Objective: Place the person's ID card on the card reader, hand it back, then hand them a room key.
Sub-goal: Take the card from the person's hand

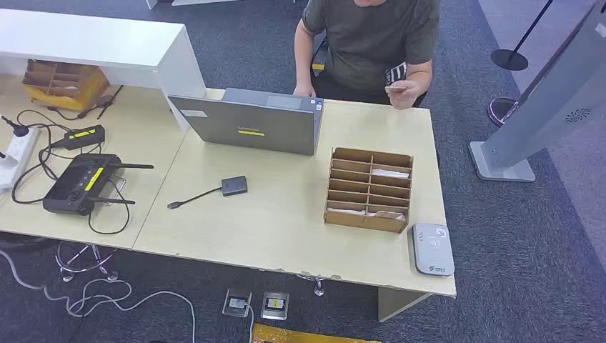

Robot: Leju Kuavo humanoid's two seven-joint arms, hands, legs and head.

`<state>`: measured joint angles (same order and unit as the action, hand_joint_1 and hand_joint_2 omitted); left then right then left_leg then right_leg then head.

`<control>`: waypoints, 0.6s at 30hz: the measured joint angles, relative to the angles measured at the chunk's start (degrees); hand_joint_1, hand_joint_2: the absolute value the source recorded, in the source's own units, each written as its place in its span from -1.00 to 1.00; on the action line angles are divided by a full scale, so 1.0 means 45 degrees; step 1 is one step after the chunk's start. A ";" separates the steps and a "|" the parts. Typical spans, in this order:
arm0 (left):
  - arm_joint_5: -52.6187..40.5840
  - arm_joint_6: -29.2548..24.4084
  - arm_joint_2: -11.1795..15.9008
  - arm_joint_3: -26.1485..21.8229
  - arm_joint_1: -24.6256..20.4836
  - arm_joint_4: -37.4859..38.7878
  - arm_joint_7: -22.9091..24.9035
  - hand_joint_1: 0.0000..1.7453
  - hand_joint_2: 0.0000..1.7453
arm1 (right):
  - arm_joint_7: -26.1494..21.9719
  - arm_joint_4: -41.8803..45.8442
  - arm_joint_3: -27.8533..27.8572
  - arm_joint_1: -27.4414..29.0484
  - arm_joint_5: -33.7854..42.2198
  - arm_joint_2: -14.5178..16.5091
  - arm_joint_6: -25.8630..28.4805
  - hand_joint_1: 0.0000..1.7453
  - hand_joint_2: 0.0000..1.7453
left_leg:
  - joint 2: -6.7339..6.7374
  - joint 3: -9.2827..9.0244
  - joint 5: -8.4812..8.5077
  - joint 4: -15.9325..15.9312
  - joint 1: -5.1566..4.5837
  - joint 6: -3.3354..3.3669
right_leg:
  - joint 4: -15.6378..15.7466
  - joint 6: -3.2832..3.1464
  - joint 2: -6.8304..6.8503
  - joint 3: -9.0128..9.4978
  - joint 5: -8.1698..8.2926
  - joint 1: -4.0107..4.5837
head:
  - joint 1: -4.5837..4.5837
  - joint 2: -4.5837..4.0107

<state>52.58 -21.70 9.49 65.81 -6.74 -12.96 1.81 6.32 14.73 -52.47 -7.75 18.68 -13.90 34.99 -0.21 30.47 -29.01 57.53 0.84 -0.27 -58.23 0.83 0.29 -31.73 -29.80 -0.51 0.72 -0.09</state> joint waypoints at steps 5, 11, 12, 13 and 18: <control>-0.0018 0.0000 0.0000 0.0000 0.0000 0.0000 0.0000 -1.00 -1.00 | -0.0005 0.0000 -0.0005 0.0000 0.0014 0.0000 0.0001 -1.00 -1.00 | 0.0000 0.0000 0.0000 0.0000 0.0000 0.0000 | 0.0000 0.0000 0.0000 0.0000 0.0000 0.0000 | 0.0000 0.0000; -0.0027 0.0000 0.0000 0.0000 0.0000 0.0000 0.0000 -1.00 -1.00 | -0.0010 -0.0003 -0.0007 0.0001 0.0079 -0.0005 0.0046 -1.00 -1.00 | 0.0000 0.0000 0.0000 0.0000 0.0000 0.0000 | 0.0000 0.0000 0.0000 0.0000 0.0000 0.0000 | 0.0000 0.0000; -0.0027 0.0000 0.0000 0.0000 0.0000 0.0000 0.0000 -1.00 -1.00 | -0.0010 -0.0002 -0.0007 0.0001 0.0080 -0.0006 0.0053 -1.00 -1.00 | 0.0000 0.0000 0.0000 0.0000 0.0000 0.0000 | 0.0000 0.0000 0.0000 0.0000 0.0000 0.0000 | 0.0000 0.0000; -0.0028 0.0000 0.0000 0.0000 0.0000 0.0000 0.0000 -1.00 -1.00 | -0.0010 -0.0001 -0.0007 0.0001 0.0080 -0.0007 0.0057 -1.00 -1.00 | 0.0000 0.0000 0.0000 0.0000 0.0000 0.0000 | 0.0000 0.0000 0.0000 0.0000 0.0000 0.0000 | 0.0000 0.0000; -0.0032 0.0000 0.0000 0.0000 0.0000 0.0000 0.0000 -1.00 -1.00 | -0.0010 -0.0002 -0.0010 0.0001 0.0080 -0.0026 0.0063 -1.00 -1.00 | 0.0000 -0.0001 0.0000 0.0000 0.0000 0.0000 | 0.0000 0.0000 0.0000 0.0000 0.0000 0.0000 | 0.0000 0.0000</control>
<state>52.43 -21.70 9.49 65.81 -6.74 -12.96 1.81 6.27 14.72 -52.51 -7.74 19.04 -14.02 35.28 -0.21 30.47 -29.01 57.53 0.84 -0.27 -58.23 0.83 0.29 -31.73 -29.80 -0.51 0.72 -0.09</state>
